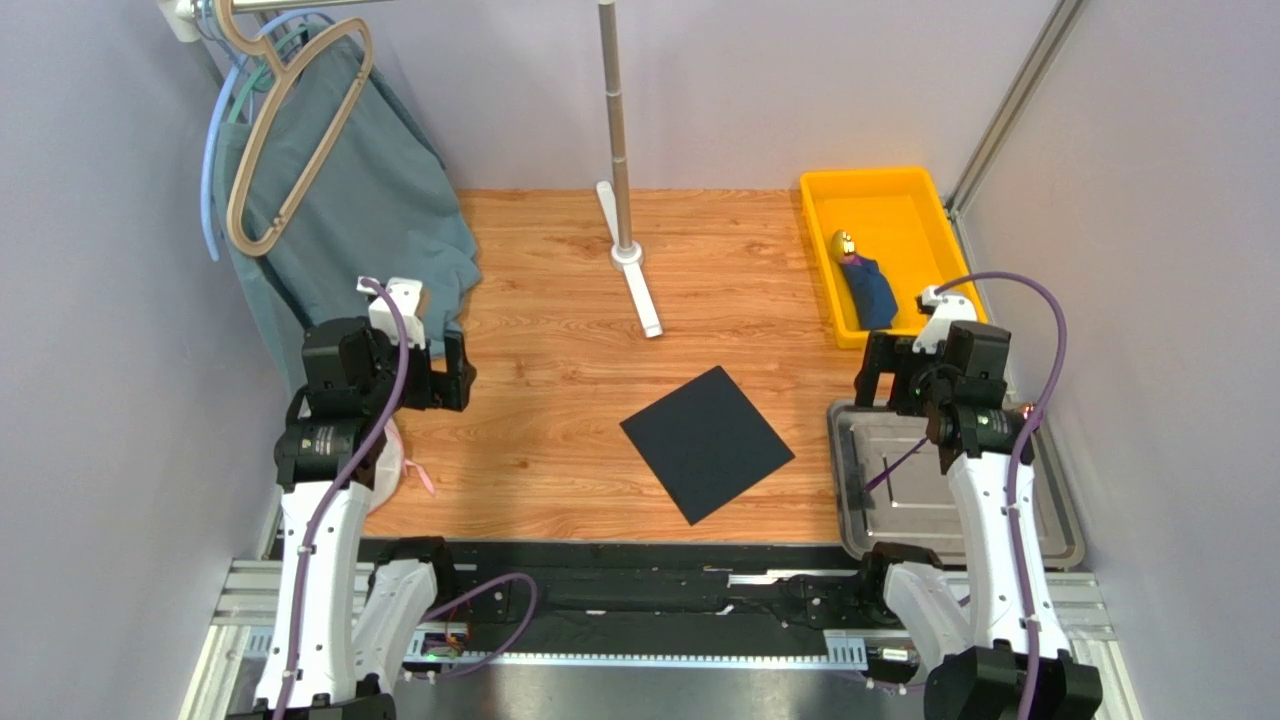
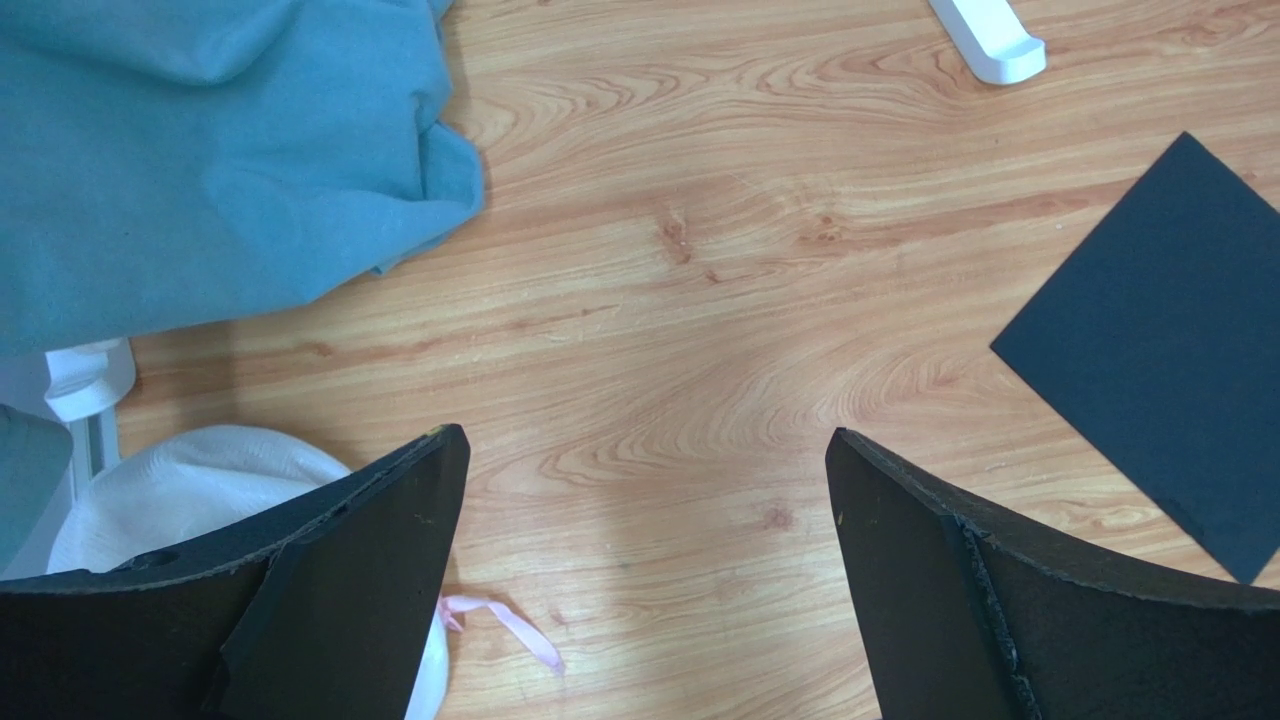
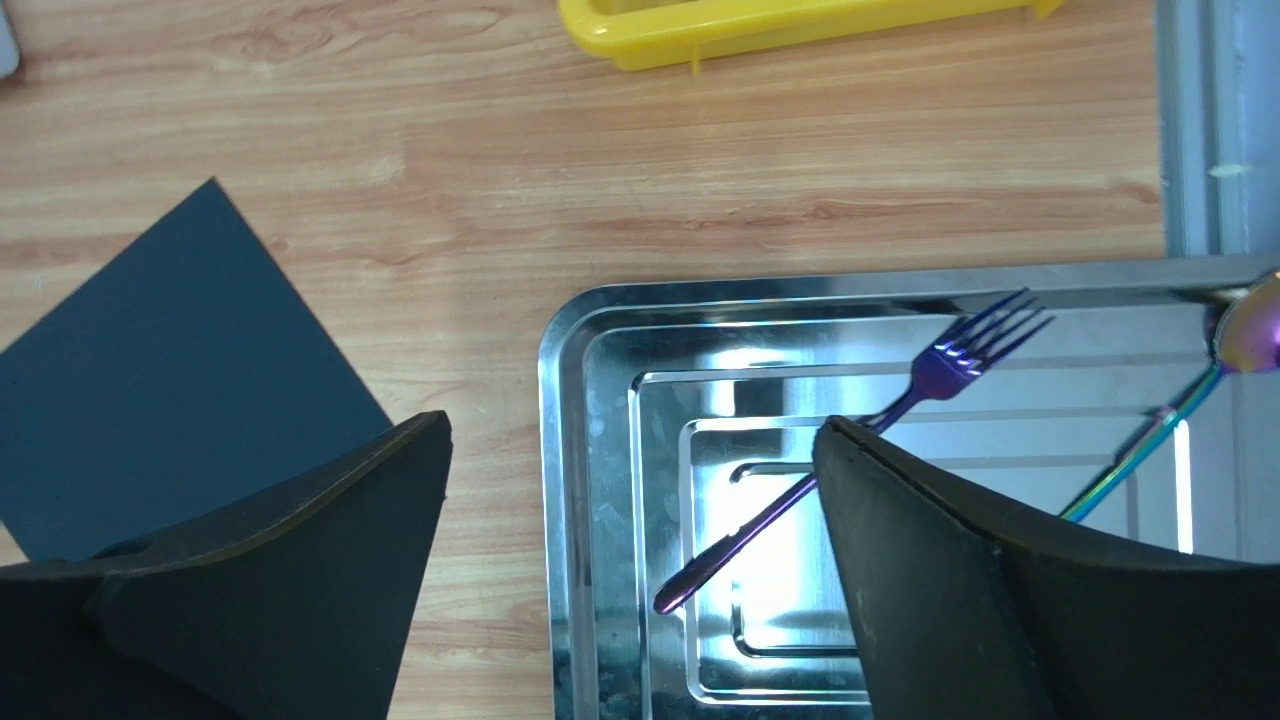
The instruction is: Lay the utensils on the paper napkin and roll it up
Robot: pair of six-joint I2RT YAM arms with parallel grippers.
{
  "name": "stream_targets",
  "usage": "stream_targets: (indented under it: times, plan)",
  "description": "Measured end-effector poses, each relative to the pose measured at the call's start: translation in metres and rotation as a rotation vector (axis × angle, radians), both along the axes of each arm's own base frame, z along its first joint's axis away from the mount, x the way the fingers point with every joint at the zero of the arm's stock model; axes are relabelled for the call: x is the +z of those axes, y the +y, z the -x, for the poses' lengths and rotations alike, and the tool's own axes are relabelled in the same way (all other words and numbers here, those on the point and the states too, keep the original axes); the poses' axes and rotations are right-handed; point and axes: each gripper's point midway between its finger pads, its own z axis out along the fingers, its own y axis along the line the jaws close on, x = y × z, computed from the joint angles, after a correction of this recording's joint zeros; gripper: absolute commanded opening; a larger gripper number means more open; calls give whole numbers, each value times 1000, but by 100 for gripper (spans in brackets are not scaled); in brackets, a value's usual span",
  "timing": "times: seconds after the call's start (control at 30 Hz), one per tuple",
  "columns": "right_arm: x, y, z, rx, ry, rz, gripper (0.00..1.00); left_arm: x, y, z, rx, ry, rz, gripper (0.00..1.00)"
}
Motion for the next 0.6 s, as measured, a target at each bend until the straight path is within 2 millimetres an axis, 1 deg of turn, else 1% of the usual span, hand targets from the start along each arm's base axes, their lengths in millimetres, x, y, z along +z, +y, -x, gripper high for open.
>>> stream_targets:
  times: [0.07, 0.17, 0.3, 0.37, 0.43, 0.5, 0.6]
  plan:
    - [3, -8, -2, -56, -1, 11, 92, 2, 0, -1, -1, -7, 0, 99]
    - [3, -34, -5, -197, 23, 26, 93, 3, -1, -3, -6, -7, 4, 99]
    - [-7, -77, 0, -403, 103, 13, 93, 6, -5, -6, -26, -18, 18, 99]
    - [-15, -91, 4, -474, 144, 9, 95, 8, -8, -8, -40, -29, 27, 99]
    - [-23, -99, 7, -524, 182, 6, 95, 11, -10, -9, -52, -42, 33, 99]
    - [-29, -103, 8, -557, 208, 2, 98, 13, -13, -10, -67, -53, 40, 99]
    - [-37, -108, 10, -602, 241, -2, 98, 15, -16, -12, -83, -61, 48, 99]
